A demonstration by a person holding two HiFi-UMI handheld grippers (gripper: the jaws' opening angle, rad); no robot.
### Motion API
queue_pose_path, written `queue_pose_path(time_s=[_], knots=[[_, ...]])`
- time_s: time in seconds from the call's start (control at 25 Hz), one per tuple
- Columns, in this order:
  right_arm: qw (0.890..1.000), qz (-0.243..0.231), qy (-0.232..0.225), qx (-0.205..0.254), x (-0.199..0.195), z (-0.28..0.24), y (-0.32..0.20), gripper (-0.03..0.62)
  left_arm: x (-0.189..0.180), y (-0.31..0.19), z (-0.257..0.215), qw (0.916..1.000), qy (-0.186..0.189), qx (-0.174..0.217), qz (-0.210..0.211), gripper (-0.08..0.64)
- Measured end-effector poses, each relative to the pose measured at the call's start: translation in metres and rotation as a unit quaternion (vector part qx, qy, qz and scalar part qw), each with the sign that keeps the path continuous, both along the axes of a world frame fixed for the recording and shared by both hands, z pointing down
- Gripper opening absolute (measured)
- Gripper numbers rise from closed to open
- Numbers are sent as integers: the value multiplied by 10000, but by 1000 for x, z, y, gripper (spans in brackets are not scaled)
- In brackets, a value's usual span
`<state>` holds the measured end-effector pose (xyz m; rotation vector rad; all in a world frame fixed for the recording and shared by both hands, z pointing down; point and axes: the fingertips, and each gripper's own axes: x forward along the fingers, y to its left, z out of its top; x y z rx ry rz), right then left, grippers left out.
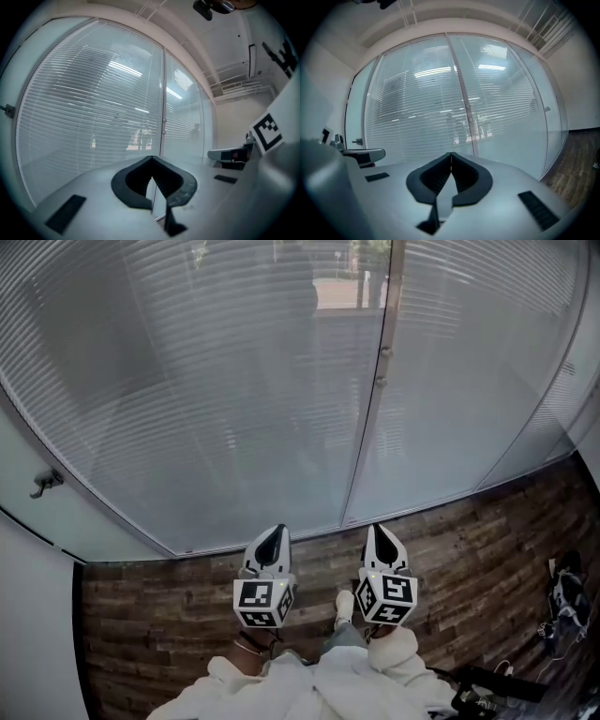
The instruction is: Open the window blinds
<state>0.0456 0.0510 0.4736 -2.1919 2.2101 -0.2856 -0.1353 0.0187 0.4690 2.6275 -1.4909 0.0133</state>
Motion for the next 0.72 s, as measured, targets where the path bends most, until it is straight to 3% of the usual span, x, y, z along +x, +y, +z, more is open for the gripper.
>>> queue_pose_path(time_s=[0.44,0.72], knots=[[9989,-364,110,282,107,-47,-196,12,106,-181,-38,9992,137,159,-327,-3],[9968,-339,299,665,146,-78,-272,12,140,-246,-53,9988,102,280,-378,-3]])
